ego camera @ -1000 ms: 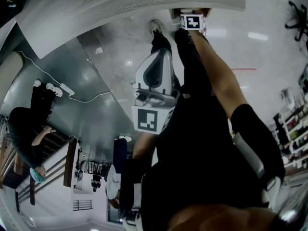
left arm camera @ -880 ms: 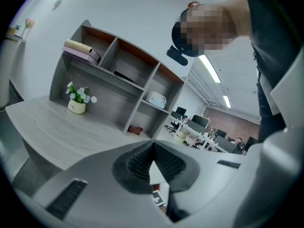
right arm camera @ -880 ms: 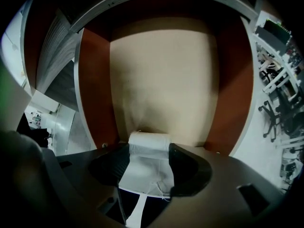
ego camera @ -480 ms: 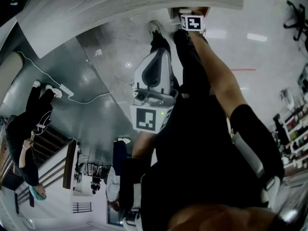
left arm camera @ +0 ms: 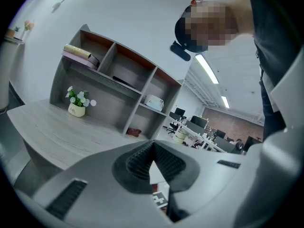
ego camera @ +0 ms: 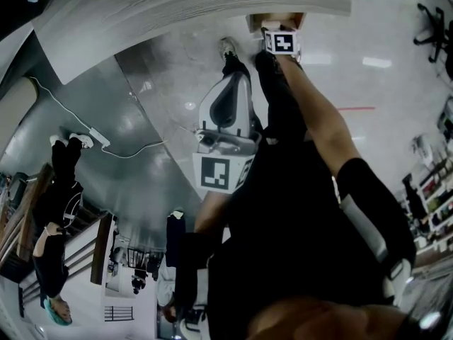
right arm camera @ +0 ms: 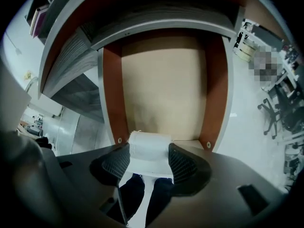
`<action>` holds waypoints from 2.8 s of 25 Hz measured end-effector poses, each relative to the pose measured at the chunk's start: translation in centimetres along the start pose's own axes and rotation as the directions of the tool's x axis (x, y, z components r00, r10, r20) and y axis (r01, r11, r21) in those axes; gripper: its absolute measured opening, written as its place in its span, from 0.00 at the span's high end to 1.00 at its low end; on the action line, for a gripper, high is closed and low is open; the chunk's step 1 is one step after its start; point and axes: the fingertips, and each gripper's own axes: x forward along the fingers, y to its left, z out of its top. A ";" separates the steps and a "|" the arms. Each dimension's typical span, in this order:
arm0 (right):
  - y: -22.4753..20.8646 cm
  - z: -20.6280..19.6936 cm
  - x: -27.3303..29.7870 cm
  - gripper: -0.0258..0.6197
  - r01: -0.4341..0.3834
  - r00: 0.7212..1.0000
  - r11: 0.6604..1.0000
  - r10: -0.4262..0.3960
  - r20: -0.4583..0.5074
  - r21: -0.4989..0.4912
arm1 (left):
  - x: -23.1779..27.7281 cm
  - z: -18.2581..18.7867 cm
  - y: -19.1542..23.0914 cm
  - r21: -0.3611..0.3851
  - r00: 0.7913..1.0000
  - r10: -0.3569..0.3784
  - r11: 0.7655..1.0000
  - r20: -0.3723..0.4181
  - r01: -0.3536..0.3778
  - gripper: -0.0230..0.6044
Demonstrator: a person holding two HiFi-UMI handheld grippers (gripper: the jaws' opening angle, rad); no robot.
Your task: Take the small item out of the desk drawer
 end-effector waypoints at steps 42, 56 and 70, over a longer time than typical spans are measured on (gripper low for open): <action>1.4 4.6 -23.8 0.57 -0.058 0.941 0.998 0.051 0.335 0.012 | -7.0 6.9 -5.5 0.164 0.995 -0.080 0.984 0.065 0.069 0.97; 3.3 9.2 -38.8 0.57 -0.145 0.766 0.988 0.147 0.626 -0.054 | -7.6 9.8 -6.8 0.218 0.989 -0.102 0.973 0.107 0.077 0.97; 4.3 10.9 -52.9 0.57 -0.125 0.533 0.985 0.165 0.830 -0.116 | -7.0 12.2 -8.7 0.236 0.981 -0.149 0.965 0.125 0.116 0.97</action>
